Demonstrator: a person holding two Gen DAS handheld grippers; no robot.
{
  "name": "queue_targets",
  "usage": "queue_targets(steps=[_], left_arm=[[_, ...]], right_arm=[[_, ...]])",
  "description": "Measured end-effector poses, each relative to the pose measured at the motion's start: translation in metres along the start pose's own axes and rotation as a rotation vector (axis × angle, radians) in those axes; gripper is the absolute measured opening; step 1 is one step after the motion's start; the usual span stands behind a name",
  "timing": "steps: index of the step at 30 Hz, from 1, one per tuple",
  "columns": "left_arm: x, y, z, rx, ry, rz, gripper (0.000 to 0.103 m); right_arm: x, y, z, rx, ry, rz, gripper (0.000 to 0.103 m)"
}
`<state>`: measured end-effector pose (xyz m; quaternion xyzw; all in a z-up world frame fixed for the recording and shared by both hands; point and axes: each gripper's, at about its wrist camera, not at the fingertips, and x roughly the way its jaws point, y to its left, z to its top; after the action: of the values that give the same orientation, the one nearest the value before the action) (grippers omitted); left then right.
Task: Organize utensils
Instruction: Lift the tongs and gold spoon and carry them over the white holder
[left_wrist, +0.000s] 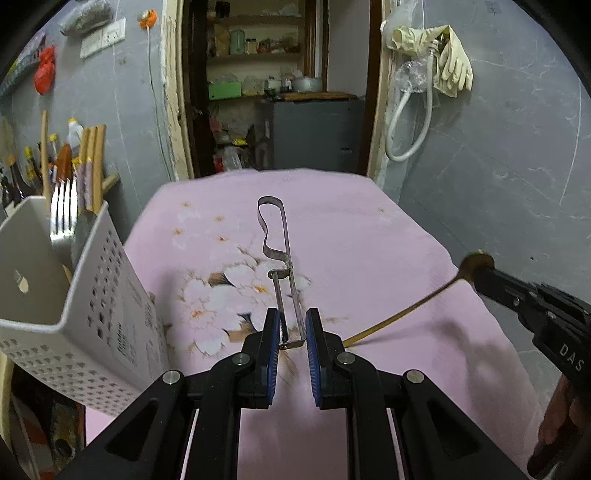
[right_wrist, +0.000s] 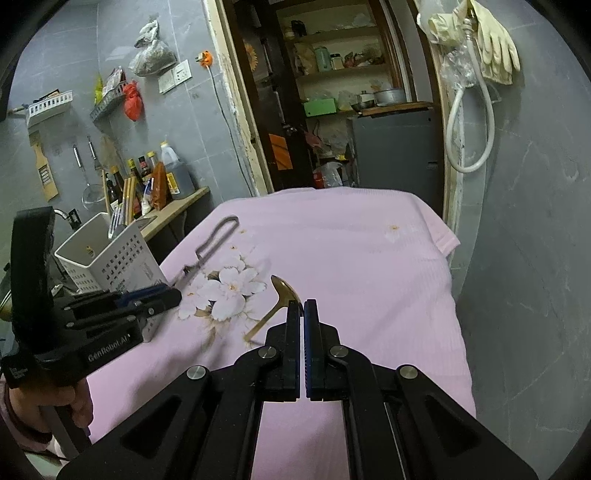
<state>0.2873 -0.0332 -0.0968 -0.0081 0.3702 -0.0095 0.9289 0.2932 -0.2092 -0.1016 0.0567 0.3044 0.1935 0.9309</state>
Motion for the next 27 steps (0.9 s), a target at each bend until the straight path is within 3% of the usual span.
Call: queue_targets(steps=[8, 20, 27], left_arm=[[-0.008, 0.002, -0.004, -0.013, 0.136, -0.081, 0.014], [-0.038, 0.015, 0.006, -0.029, 0.130, -0.078, 0.014], [-0.052, 0.023, 0.008, -0.054, 0.079, -0.075, 0.014]], right_arm=[[-0.009, 0.013, 0.012, -0.073, -0.013, -0.011, 0.002], [-0.010, 0.031, 0.026, -0.107, -0.038, 0.003, 0.002], [-0.014, 0.044, 0.037, -0.128, -0.064, 0.008, 0.002]])
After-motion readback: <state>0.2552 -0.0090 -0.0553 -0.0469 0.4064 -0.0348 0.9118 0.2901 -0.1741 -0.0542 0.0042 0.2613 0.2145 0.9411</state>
